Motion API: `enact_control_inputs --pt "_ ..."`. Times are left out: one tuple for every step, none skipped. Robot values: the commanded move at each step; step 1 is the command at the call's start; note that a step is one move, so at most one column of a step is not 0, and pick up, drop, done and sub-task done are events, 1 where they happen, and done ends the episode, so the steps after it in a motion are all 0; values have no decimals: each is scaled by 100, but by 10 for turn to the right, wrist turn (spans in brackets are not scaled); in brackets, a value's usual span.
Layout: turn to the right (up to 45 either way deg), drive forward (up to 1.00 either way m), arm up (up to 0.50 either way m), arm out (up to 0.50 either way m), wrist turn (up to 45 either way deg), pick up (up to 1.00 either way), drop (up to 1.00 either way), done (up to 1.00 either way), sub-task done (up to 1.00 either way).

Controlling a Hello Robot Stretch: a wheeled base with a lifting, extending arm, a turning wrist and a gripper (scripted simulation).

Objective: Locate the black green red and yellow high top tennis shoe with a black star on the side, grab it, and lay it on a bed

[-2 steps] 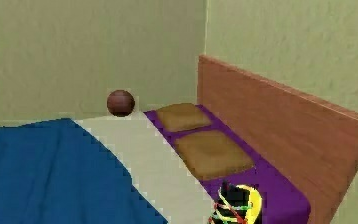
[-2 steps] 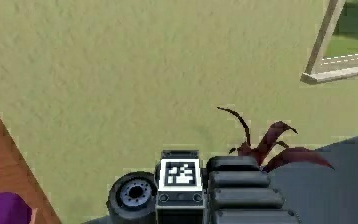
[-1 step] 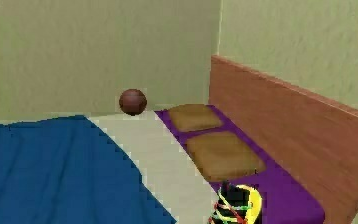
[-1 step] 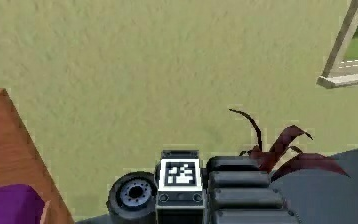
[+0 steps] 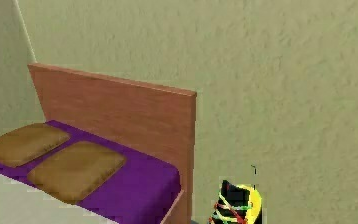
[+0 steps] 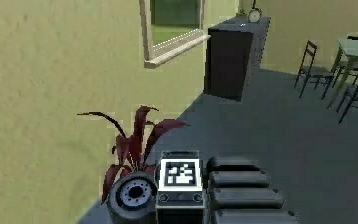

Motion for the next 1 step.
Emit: enact_control_inputs --pt "450 0 0 0 0 0 0 0 0"
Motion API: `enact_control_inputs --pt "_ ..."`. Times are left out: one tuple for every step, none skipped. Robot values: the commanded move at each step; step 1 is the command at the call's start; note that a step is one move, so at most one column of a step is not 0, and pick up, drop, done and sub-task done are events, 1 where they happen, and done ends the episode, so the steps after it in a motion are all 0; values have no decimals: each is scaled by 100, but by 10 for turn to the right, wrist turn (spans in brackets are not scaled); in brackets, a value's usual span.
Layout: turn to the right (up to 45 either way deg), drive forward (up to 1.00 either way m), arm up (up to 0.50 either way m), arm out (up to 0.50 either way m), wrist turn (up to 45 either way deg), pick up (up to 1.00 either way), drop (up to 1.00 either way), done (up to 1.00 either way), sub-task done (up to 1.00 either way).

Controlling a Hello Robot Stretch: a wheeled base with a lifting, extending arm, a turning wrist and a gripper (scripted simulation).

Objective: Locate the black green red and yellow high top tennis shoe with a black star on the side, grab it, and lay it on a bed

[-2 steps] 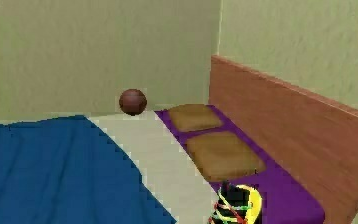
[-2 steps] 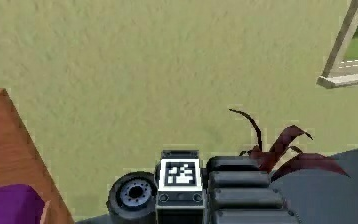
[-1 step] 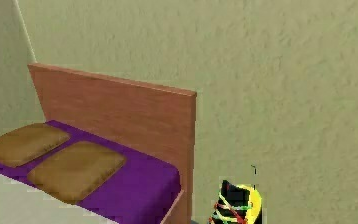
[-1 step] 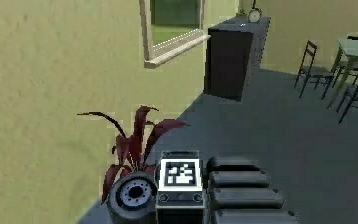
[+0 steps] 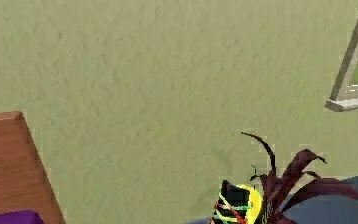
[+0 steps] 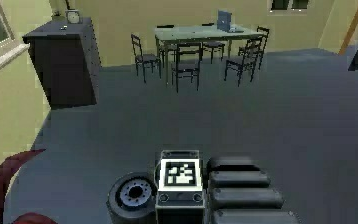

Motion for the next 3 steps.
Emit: enact_control_inputs --pt "450 0 0 0 0 0 0 0 0" --pt "-450 0 0 0 0 0 0 0 0" --pt "-450 0 0 0 0 0 0 0 0"
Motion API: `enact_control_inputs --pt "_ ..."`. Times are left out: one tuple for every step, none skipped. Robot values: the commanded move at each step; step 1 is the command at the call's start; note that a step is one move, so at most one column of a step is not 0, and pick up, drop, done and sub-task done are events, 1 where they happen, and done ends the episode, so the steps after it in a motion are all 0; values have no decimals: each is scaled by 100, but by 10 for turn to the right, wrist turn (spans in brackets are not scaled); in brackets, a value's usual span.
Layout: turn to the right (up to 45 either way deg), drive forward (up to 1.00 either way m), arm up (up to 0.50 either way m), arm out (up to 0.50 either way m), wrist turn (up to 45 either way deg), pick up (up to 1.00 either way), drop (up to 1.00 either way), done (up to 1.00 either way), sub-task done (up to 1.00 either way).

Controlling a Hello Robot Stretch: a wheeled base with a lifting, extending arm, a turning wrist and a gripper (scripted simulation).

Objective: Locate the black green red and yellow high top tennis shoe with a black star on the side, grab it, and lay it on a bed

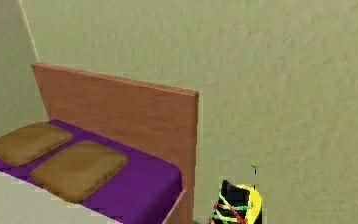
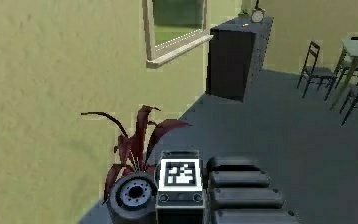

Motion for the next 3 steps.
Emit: enact_control_inputs --pt "-390 0 0 0 0 0 0 0 0" --pt "450 0 0 0 0 0 0 0 0" --pt "450 0 0 0 0 0 0 0 0"
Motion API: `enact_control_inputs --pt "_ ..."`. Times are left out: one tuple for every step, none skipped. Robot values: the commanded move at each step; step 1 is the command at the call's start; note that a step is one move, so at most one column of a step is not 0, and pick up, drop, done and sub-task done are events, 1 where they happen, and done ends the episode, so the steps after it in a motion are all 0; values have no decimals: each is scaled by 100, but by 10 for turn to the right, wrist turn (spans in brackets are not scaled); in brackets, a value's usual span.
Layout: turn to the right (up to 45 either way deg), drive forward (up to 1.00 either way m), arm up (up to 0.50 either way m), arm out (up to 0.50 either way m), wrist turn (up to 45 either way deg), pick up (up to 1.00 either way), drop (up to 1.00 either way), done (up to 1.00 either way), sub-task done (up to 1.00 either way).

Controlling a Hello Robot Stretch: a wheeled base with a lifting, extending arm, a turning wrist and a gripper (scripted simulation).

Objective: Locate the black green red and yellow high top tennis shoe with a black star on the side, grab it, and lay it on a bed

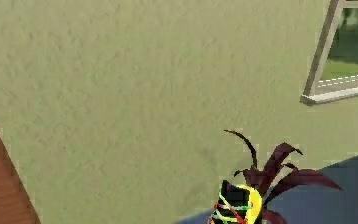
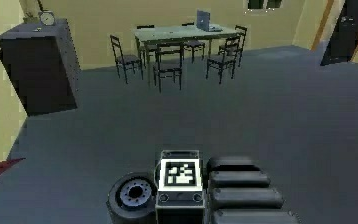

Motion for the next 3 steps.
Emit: enact_control_inputs --pt "420 0 0 0 0 0 0 0 0" --pt "-450 0 0 0 0 0 0 0 0" --pt "-270 0 0 0 0 0 0 0 0"
